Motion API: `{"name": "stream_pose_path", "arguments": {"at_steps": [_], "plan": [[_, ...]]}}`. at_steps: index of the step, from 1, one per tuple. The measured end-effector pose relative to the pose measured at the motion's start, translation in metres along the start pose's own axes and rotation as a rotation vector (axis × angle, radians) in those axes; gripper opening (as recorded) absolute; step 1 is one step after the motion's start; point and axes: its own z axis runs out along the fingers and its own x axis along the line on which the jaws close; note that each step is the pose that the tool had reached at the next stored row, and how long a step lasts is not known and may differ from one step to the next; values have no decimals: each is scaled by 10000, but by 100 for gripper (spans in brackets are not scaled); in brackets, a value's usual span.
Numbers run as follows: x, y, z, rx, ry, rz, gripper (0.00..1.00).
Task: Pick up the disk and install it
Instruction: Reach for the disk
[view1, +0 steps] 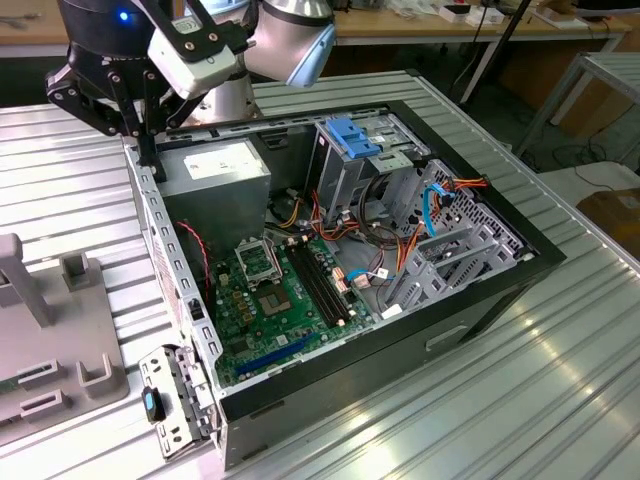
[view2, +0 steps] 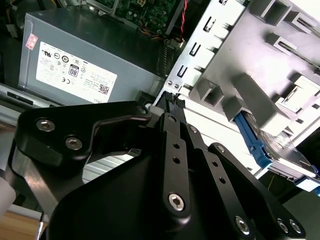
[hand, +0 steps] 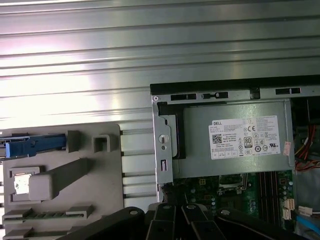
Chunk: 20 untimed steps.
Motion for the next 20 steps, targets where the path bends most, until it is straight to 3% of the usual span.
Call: {"name": "stream_pose_path", "arguments": {"at_steps": [4,20], "plan": [[116,-9,-2,0,1,-1,11],[151,-11,-3,0,0,0,11]]}}
